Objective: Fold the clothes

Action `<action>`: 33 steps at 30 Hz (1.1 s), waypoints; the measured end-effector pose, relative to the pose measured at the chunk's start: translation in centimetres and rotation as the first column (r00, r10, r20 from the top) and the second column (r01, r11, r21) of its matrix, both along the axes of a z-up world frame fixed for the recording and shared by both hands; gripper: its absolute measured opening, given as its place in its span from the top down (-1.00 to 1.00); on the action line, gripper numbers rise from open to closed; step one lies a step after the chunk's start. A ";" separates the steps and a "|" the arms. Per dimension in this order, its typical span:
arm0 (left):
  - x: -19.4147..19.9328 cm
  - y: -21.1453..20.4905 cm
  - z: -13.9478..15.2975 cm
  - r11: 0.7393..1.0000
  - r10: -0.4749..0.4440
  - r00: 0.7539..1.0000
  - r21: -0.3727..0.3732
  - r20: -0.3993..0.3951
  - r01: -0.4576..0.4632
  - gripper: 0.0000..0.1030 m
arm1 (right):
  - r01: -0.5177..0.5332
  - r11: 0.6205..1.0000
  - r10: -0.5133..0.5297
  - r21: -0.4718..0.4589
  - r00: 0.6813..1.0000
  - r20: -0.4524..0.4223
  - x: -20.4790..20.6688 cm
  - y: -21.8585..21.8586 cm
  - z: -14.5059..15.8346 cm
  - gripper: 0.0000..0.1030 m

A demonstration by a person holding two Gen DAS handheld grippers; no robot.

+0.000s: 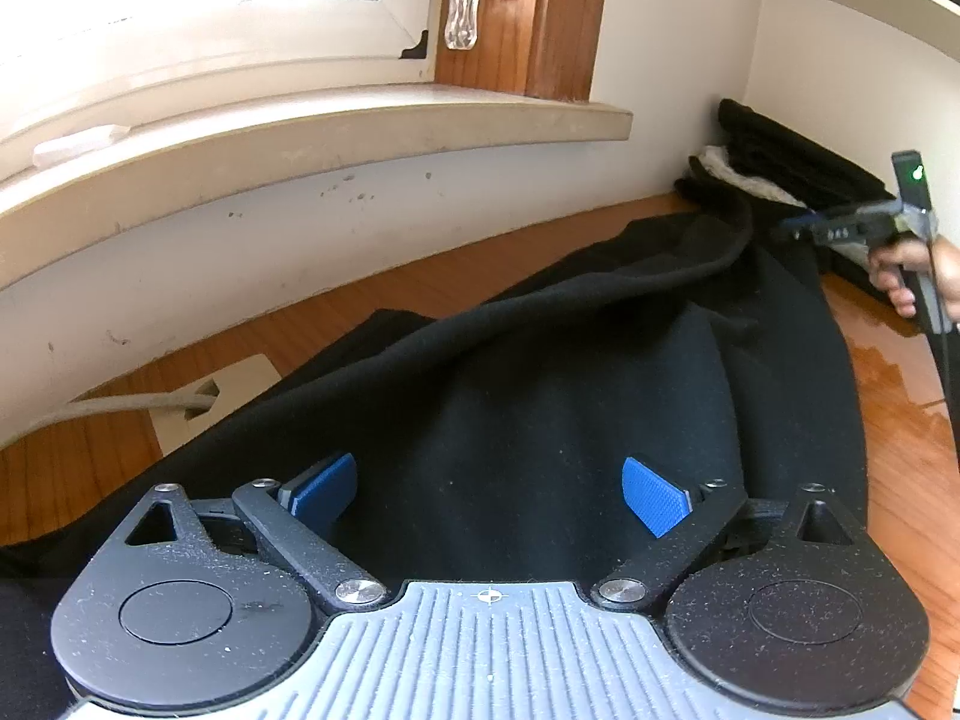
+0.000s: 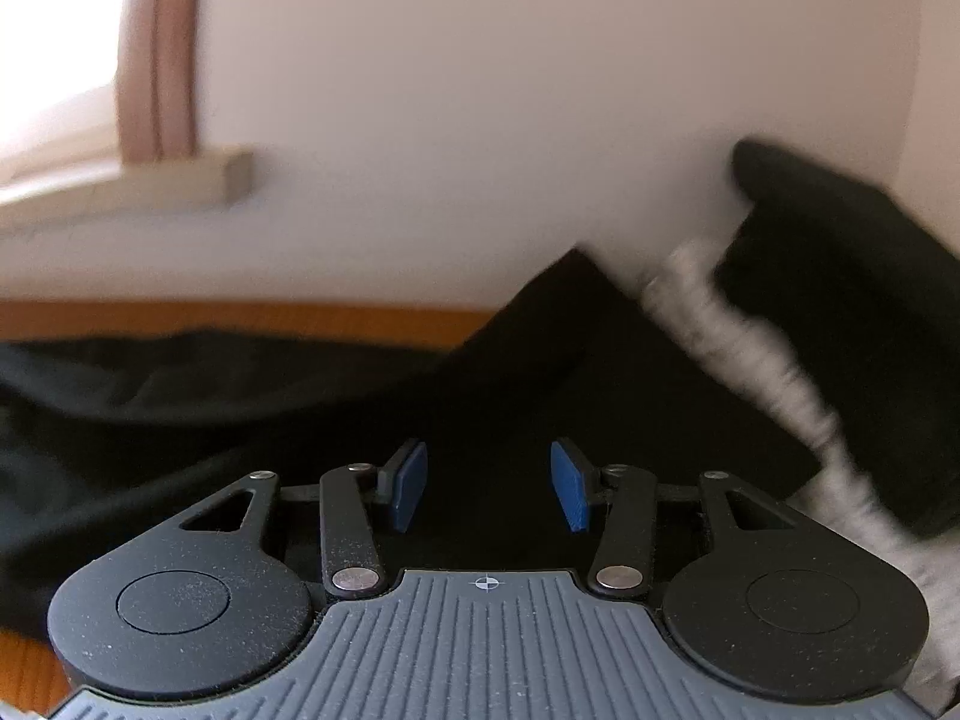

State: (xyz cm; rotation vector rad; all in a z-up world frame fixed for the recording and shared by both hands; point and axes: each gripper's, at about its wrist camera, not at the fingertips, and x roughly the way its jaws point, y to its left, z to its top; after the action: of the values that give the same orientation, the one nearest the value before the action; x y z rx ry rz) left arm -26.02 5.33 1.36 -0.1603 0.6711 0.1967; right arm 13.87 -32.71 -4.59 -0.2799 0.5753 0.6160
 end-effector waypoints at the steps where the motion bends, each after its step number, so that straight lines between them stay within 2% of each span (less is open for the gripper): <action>1: 0.0 -0.2 0.0 1.000 -0.005 1.000 0.013 -0.009 0.006 -0.89 | -0.005 1.000 0.005 -0.007 1.000 -0.016 -0.4 0.1 -0.6 0.08; 5: -0.6 -1.1 -0.1 0.998 -0.019 0.999 0.057 -0.038 0.021 -0.89 | -0.014 0.999 0.016 0.043 0.998 -0.061 -1.7 -0.9 -1.5 0.06; 14: -3.2 -1.6 -0.1 0.997 -0.038 0.998 0.063 -0.042 0.041 -0.91 | -0.048 0.998 0.051 0.044 0.997 -0.062 -7.6 -3.6 -1.2 0.06; 21: -2.7 -2.0 0.8 0.995 -0.034 0.999 0.091 -0.022 0.035 -0.91 | -0.057 0.993 0.060 0.101 0.998 -0.022 -8.6 -4.6 -1.8 -0.01; 24: -1.1 -2.4 1.9 0.991 -0.033 0.999 0.131 0.005 0.032 -0.91 | -0.051 0.993 0.053 0.105 0.998 -0.020 -8.2 -4.7 -1.9 -0.16; 27: 1.5 -3.1 2.6 0.984 -0.072 0.997 0.166 0.001 0.071 -0.91 | -0.045 0.993 0.047 0.110 0.999 -0.018 -8.2 -4.8 -2.0 -0.16; 30: 4.7 -4.1 2.6 0.969 -0.119 0.993 0.213 -0.026 0.122 -0.86 | -0.044 0.992 0.046 0.114 0.999 -0.015 -8.3 -4.7 -2.0 -0.17; 33: 7.7 -5.7 1.9 0.943 -0.166 0.983 0.279 -0.082 0.183 -0.85 | -0.045 0.991 0.048 0.127 0.999 -0.020 -8.3 -4.9 -2.1 -0.17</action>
State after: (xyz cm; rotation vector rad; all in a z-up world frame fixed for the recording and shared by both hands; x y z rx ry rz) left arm -18.30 -0.36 3.26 0.1832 0.7023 0.1257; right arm 5.59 -37.57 -6.66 -0.1672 0.5508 0.6988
